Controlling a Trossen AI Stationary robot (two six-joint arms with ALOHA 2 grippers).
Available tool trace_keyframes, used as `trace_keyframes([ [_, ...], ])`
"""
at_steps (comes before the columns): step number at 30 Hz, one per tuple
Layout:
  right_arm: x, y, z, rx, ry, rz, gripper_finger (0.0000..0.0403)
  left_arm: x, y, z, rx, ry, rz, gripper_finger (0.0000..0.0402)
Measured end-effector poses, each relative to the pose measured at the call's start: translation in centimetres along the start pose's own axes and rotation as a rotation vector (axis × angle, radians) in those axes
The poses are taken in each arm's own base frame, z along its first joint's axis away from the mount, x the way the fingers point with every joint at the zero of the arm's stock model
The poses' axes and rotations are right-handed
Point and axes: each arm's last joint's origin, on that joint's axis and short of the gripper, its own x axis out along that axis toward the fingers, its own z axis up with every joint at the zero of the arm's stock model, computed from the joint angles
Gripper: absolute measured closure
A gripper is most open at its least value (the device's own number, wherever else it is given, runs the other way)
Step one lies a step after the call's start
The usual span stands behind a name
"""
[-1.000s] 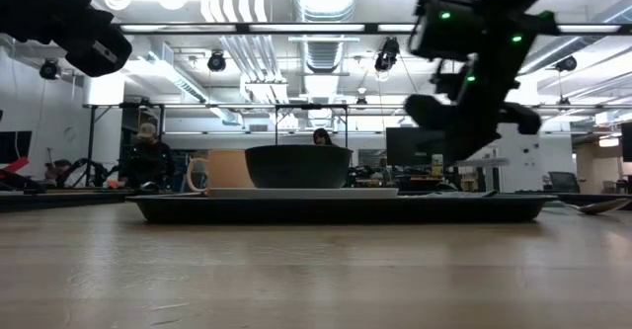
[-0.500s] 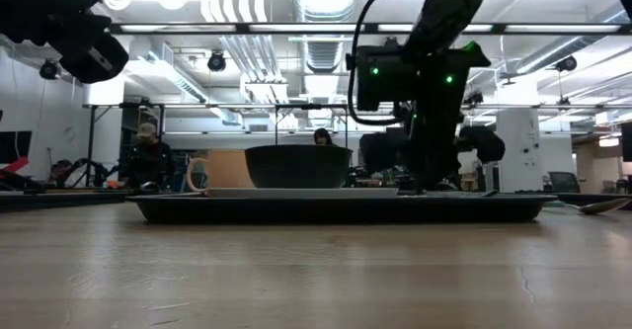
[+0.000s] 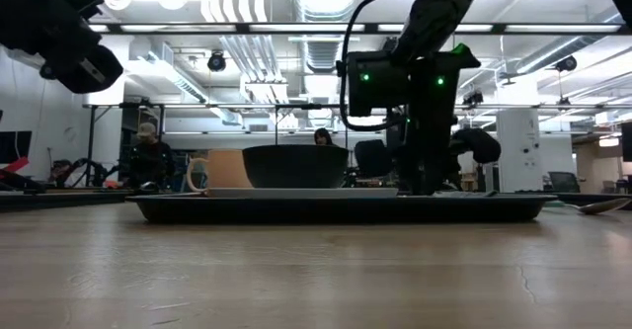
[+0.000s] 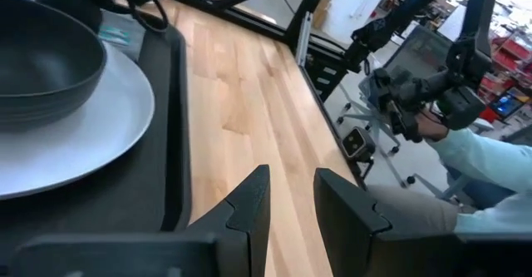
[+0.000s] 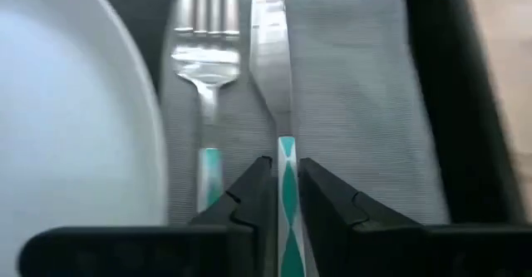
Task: Set up tray
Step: Put the white knife on the gray napkin to the right of the white fork, then put the white spoon on the gray napkin to the right of the white knife
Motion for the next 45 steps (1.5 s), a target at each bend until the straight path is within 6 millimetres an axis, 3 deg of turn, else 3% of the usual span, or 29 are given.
trace_keyframes([
  [11, -4.0, -1.7, 2.4, -0.083, -0.010, 0.054, 0.0295, 0.0, 0.0, 0.0, -0.001, 0.005, -0.011, 0.0325],
  [20, -6.8, -7.3, 3.8, -0.309, 0.078, -0.048, 0.0257, 0.0, -0.1, 0.0, 0.000, 0.012, -0.026, 0.0325],
  [28, -7.7, -12.9, 3.6, -0.629, 0.245, 0.092, 0.0231, 0.0, -0.1, -0.1, 0.005, 0.013, -0.027, 0.0325],
  [32, -8.5, -14.8, 3.9, -0.815, 0.244, 0.195, 0.0230, 0.0, -0.1, -0.1, 0.042, 0.013, -0.027, 0.0325],
  [38, -9.4, -15.9, 4.2, -1.225, 0.239, 0.379, 0.0238, 0.2, 0.1, -0.4, 0.043, 0.024, -0.021, 0.0325],
  [45, -9.8, -15.8, 4.5, -1.238, 0.246, 0.438, 0.0239, 0.3, 0.2, -0.6, 0.038, 0.030, -0.019, 0.0325],
])
